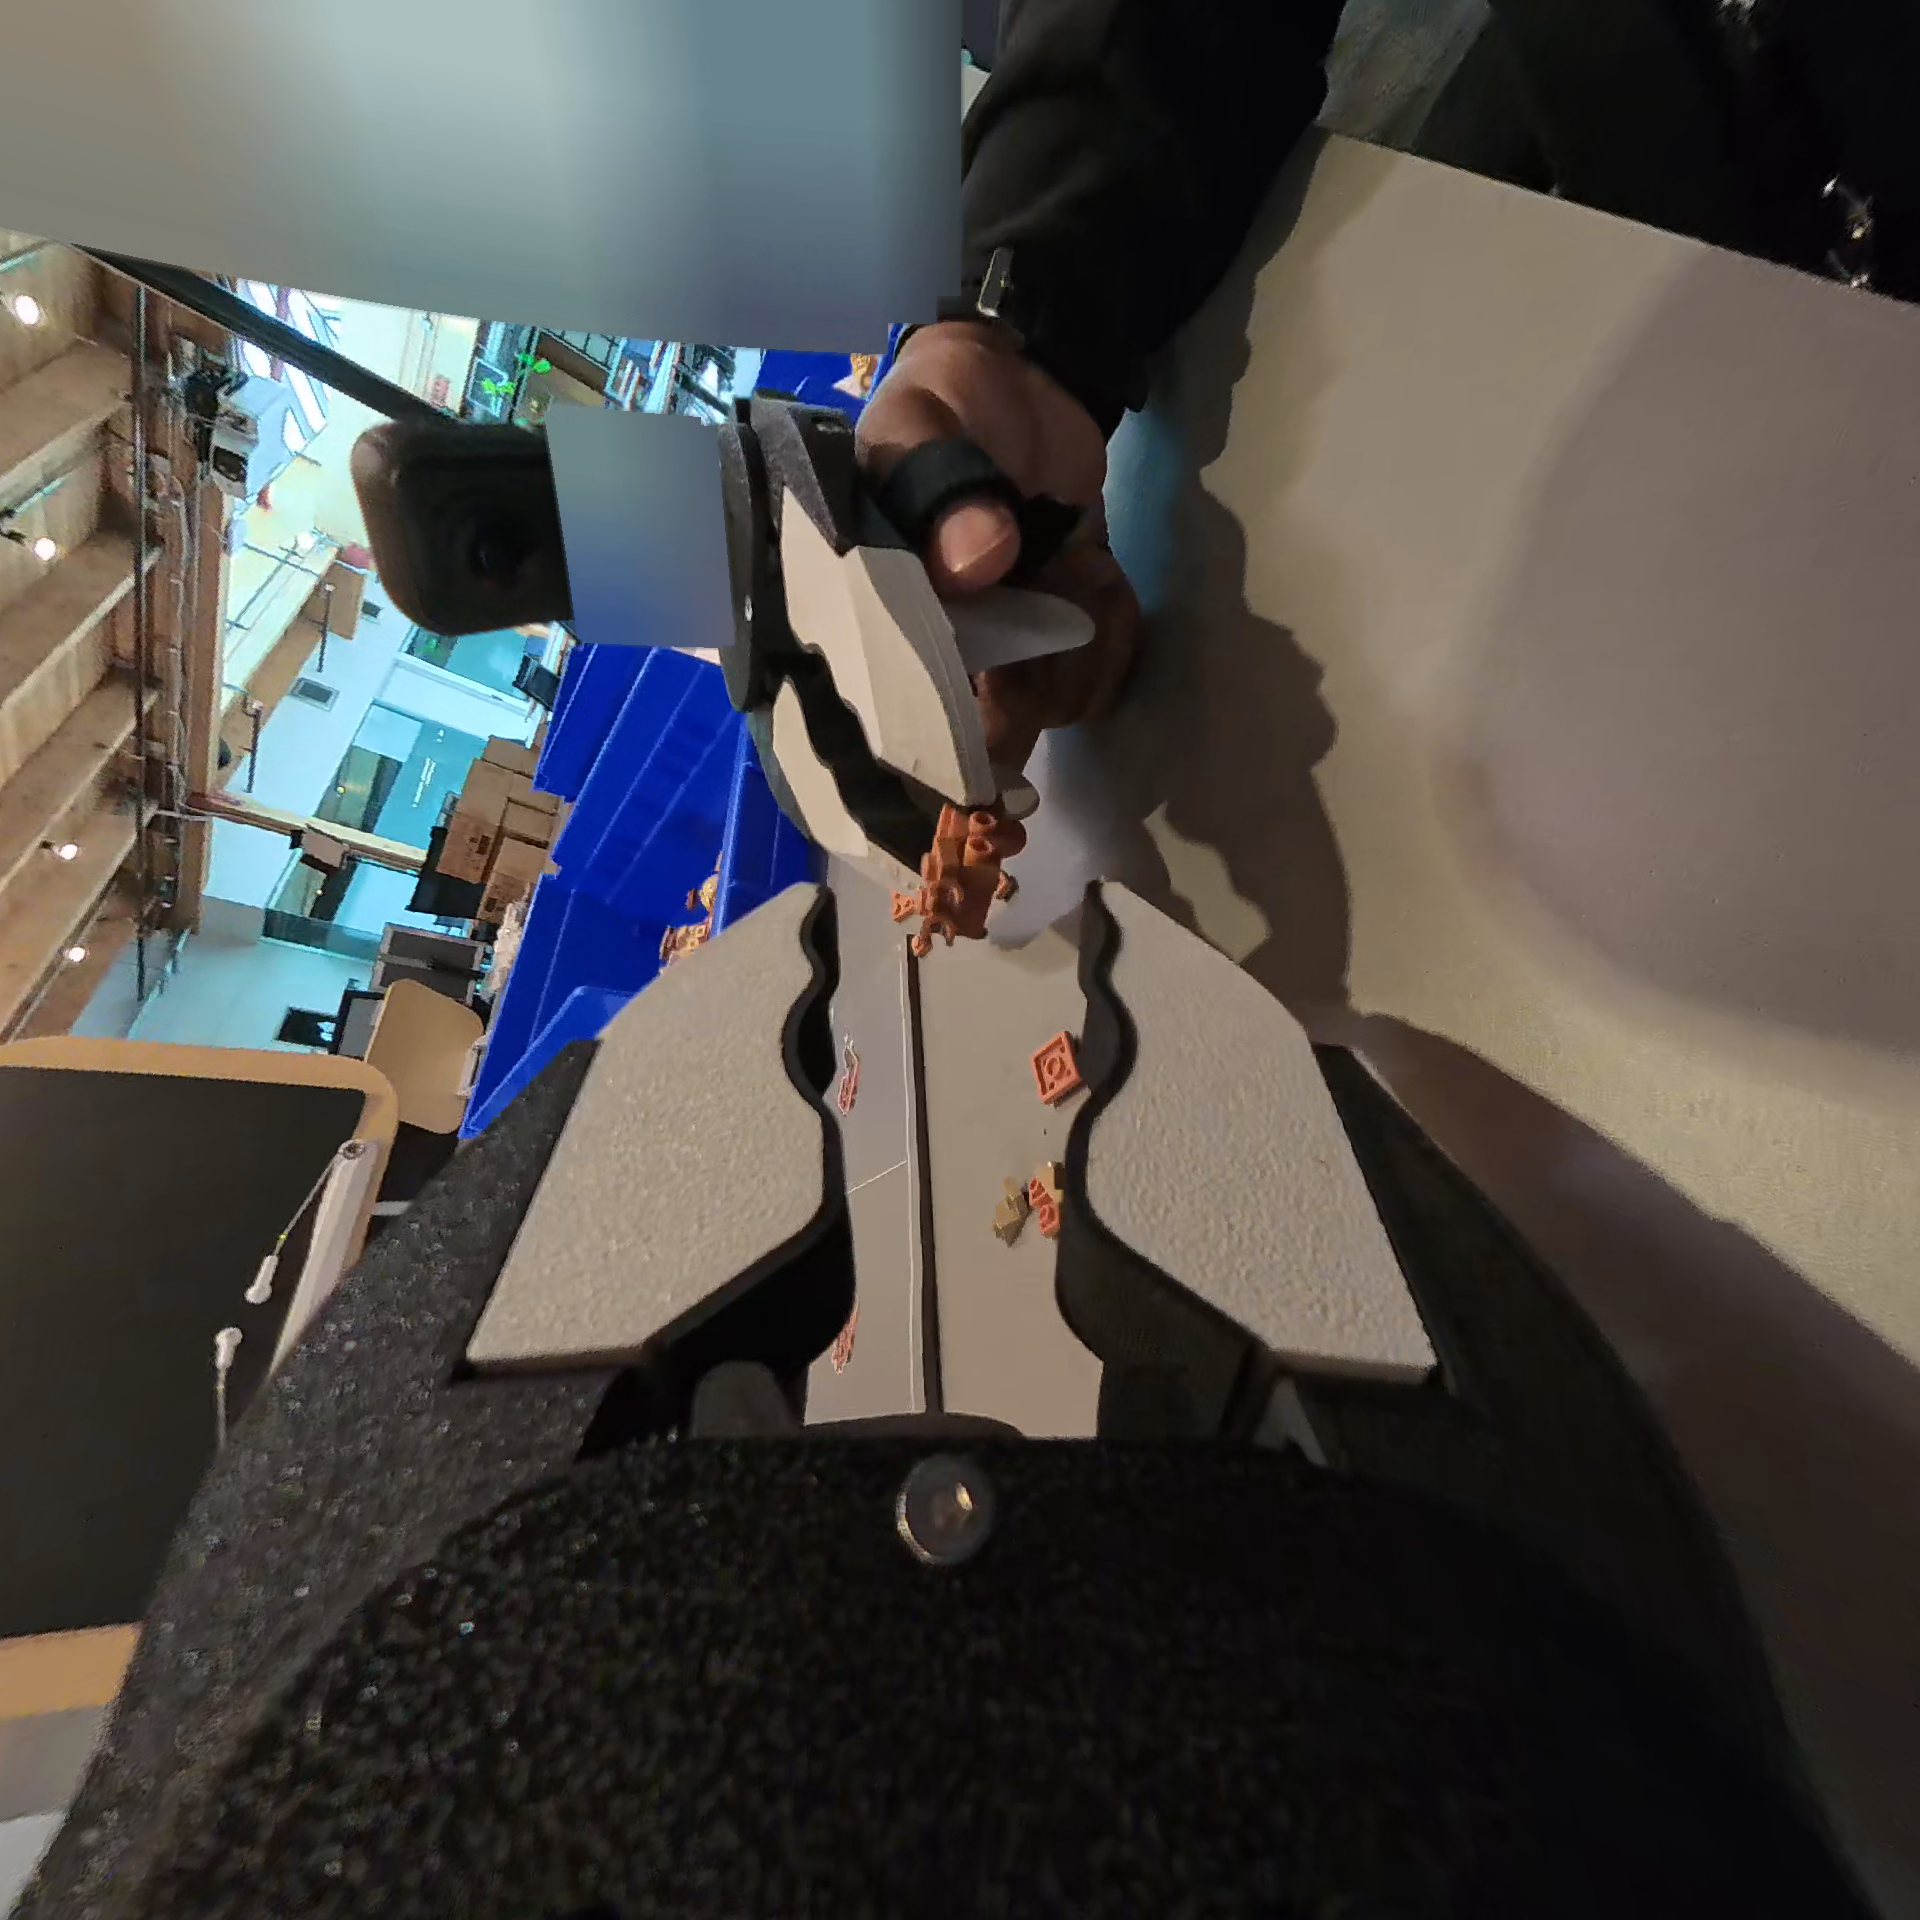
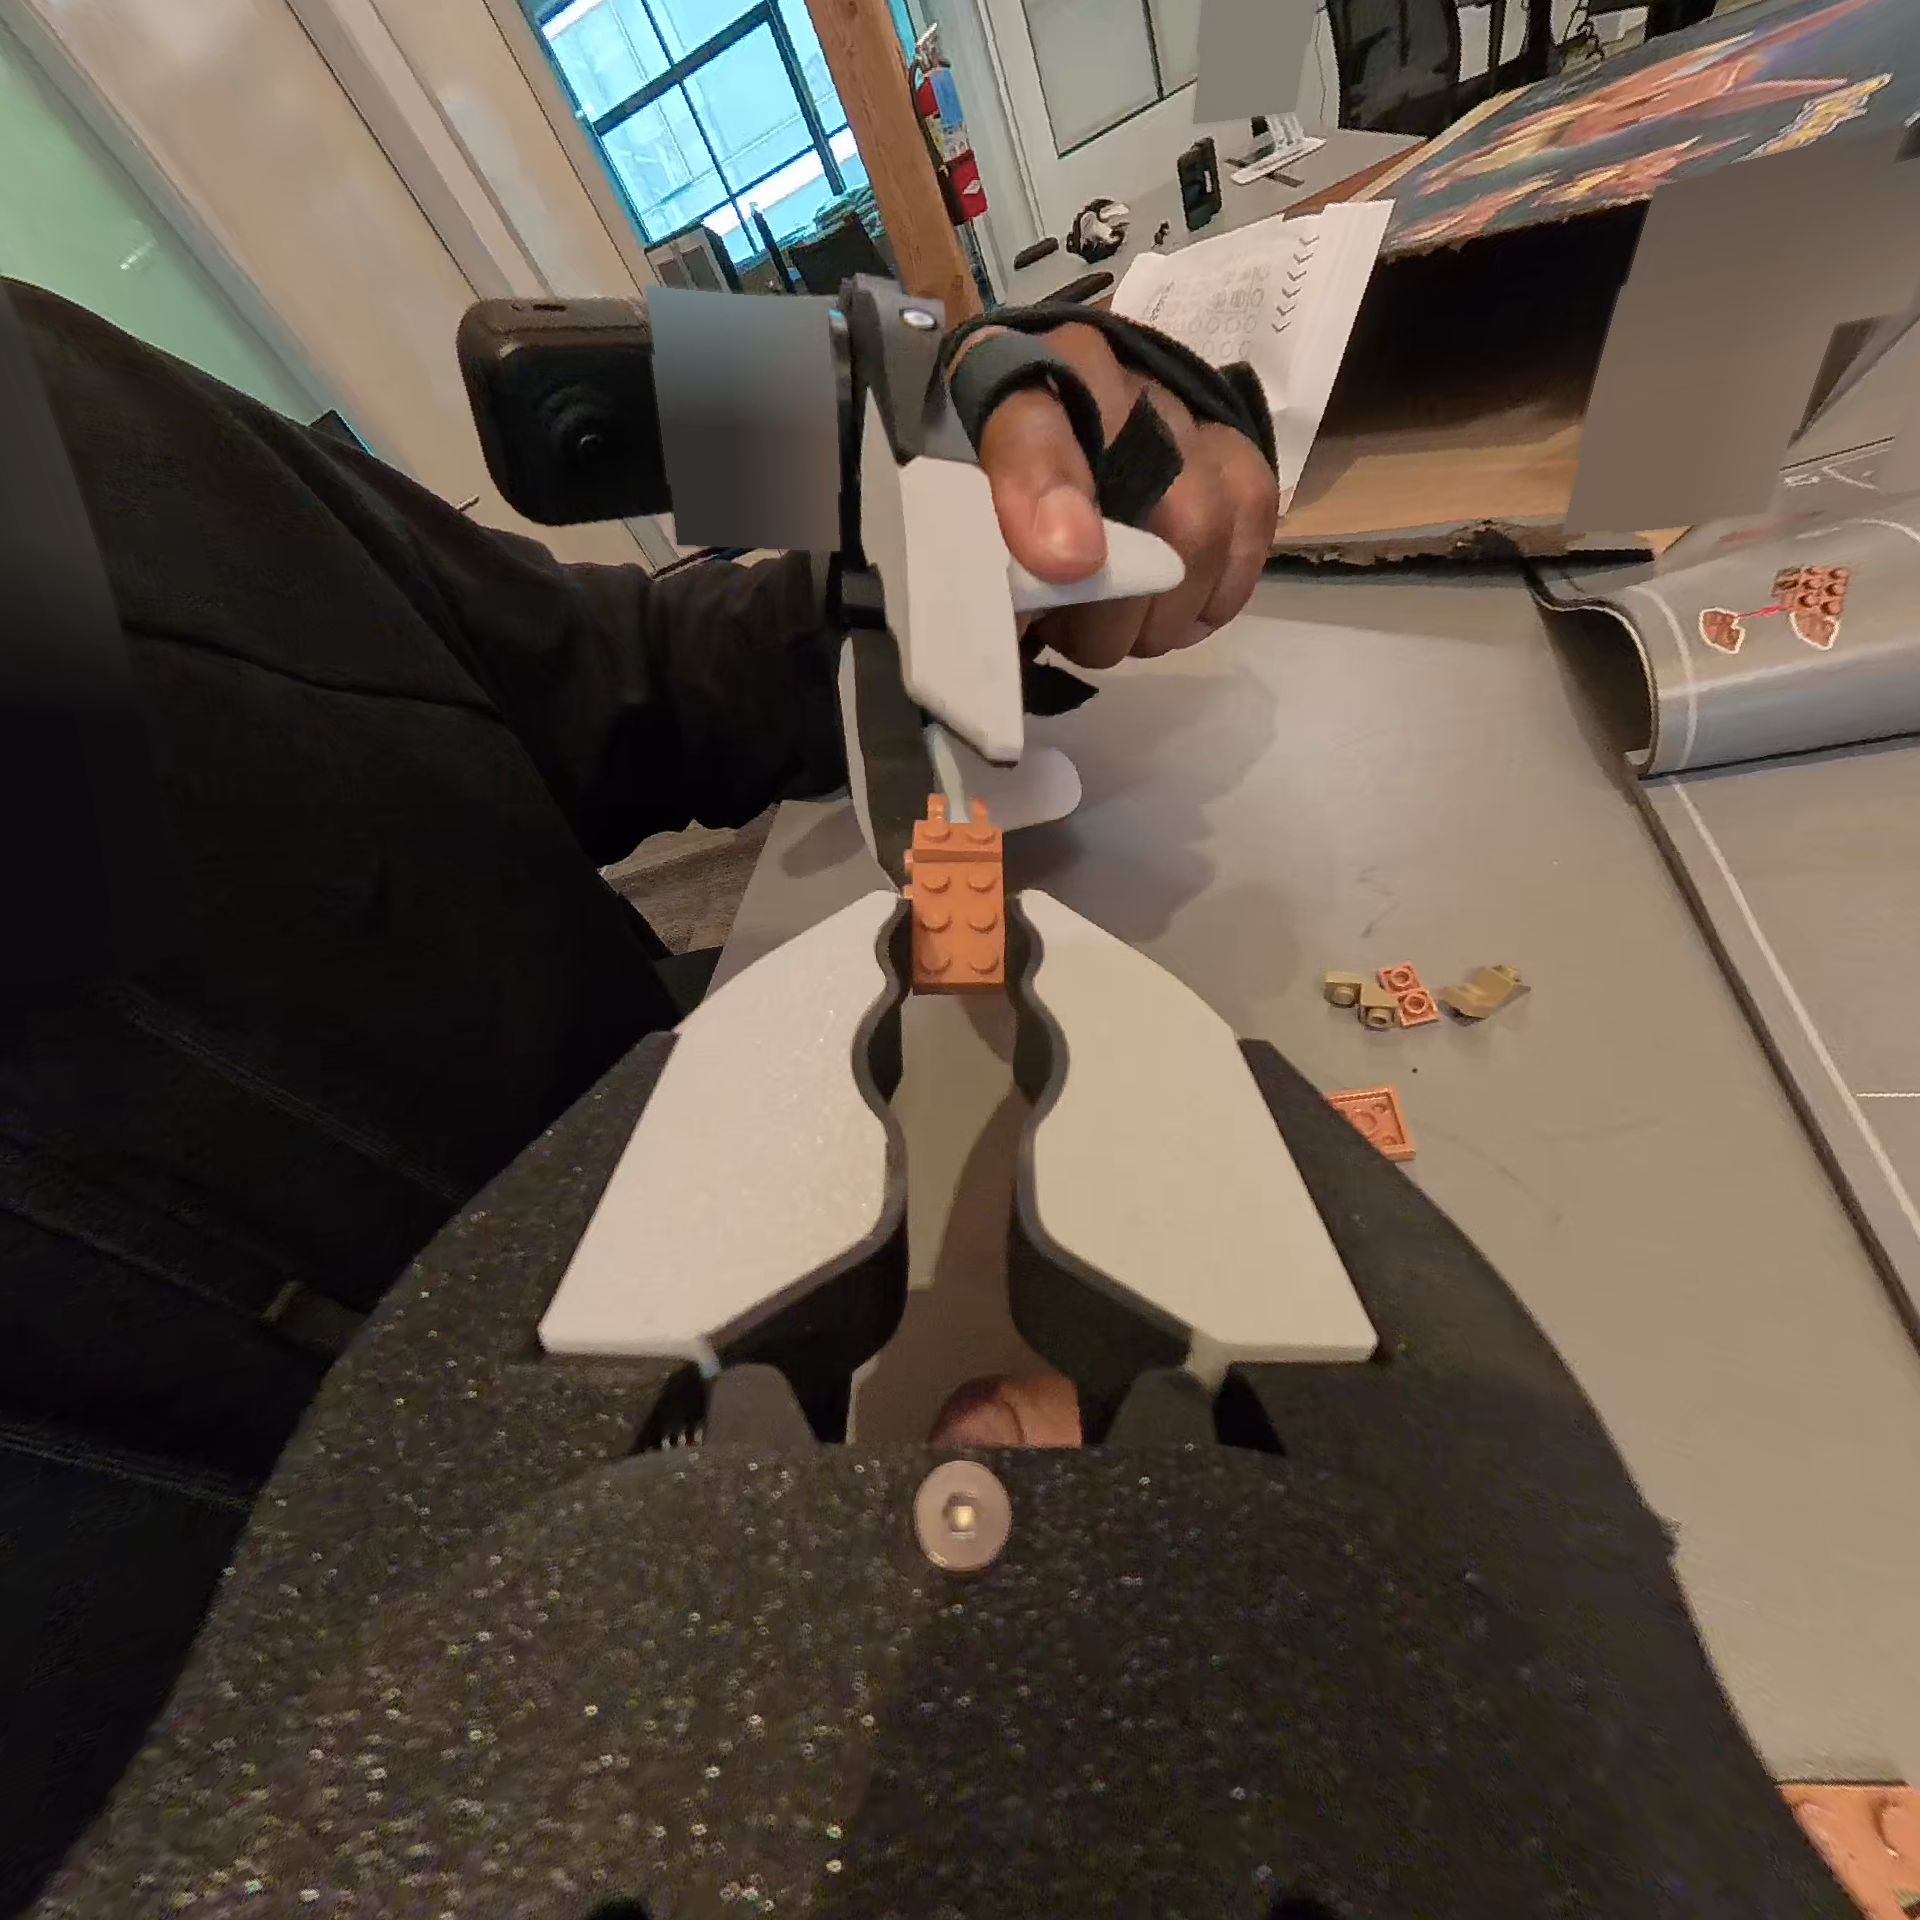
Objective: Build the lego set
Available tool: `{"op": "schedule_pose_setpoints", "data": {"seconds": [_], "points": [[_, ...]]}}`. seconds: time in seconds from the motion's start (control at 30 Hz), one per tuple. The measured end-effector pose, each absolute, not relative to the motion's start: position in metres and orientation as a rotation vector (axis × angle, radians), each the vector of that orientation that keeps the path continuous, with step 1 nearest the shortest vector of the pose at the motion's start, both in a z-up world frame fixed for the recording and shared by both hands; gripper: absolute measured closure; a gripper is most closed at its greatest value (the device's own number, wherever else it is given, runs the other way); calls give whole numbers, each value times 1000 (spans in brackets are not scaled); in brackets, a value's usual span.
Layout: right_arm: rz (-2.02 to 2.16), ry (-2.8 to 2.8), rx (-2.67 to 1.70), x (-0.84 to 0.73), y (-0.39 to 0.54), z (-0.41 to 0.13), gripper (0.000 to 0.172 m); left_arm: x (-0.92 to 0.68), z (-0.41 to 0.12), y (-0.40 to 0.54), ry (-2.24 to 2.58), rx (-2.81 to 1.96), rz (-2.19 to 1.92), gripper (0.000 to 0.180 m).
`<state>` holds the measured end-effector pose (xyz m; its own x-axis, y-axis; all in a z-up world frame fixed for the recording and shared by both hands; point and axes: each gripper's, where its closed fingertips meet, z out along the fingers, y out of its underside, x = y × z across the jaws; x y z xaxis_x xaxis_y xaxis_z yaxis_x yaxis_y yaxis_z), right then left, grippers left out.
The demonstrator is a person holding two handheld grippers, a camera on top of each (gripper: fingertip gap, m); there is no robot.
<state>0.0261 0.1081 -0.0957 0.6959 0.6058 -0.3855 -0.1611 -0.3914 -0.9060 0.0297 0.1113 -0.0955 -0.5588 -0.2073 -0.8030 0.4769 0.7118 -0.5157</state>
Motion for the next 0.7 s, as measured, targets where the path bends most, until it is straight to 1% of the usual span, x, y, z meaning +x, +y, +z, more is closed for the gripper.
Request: {"op": "schedule_pose_setpoints", "data": {"seconds": [0.1, 0.23, 0.7], "points": [[875, -345, -1790, 26, 108, -95, 155, 29, -96, 110, 1969, 225, -898, 145], [876, -354, -1801, 24, 108, -97, 155, 29, -97, 108, 1970, 247, -877, 166], [943, -305, -1780, 23, 108, -93, 156, 27, -97, 107, 1972, 311, -742, 169]]}}
